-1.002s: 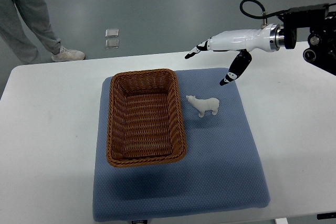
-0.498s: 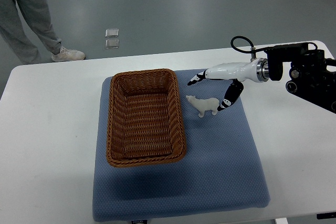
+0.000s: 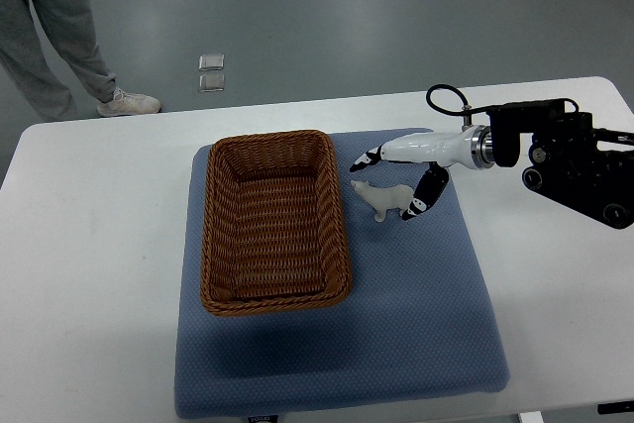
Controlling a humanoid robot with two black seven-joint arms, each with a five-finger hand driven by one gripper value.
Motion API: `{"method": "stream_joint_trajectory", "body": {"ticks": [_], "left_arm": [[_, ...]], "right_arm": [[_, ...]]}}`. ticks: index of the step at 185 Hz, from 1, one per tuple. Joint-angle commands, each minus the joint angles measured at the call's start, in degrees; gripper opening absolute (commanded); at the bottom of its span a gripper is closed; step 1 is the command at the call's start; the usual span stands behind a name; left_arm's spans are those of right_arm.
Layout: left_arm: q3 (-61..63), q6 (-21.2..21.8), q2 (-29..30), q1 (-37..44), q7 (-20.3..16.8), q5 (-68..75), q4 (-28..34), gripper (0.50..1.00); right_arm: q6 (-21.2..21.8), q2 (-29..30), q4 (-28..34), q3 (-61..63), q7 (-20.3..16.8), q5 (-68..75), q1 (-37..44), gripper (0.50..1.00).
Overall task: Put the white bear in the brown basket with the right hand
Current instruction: 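Close the right hand's fingers around the white polar bear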
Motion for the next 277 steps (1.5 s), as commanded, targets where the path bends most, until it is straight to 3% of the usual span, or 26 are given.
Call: {"method": "stream_joint_trajectory", "body": {"ticks": [1,45,106,124,133,151,224,277], "left_arm": [[0.00,0.00,0.00,0.00,-0.06,0.00,-0.01,1.000],[0.00,0.00,0.00,0.00,0.03,0.00,-0.01,1.000],[0.00,0.00,0.00,0.00,0.03,0.00,-0.01,1.000],[0.00,0.00,0.00,0.00,0.03,0.00,0.08,1.000],[0.00,0.08,0.00,0.00,-0.06,0.00,0.08,1.000],[0.00,0.08,0.00,0.00,-0.06,0.00,-0.01,1.000],[0.00,0.00,0.00,0.00,0.03,0.00,-0.01,1.000],[0.00,0.00,0.00,0.00,0.03,0.00,-0.01,1.000]], "right_arm": [[-0.48,1.04,-1.65,-0.05,-0.01,-0.18,-0.15,0.868],[-0.66,1.83,-4.02,-0.05,-0.01,-0.44,-0.42,0.809],[-1.10,2.36,-4.11,-0.13,-0.01,-0.71,-1.47,0.793],[-1.10,2.27,-4.11,-0.13,-0.01,-0.79,-1.47,0.705],[-1.10,2.18,-4.11,-0.22,-0.01,-0.79,-1.47,0.619],[-1.10,2.18,-4.11,-0.22,-0.01,-0.79,-1.47,0.503],[-0.75,0.60,-3.85,0.04,0.69,0.17,-0.24,0.500],[-0.48,-1.42,-3.85,0.04,0.69,1.58,5.03,0.500]]}}
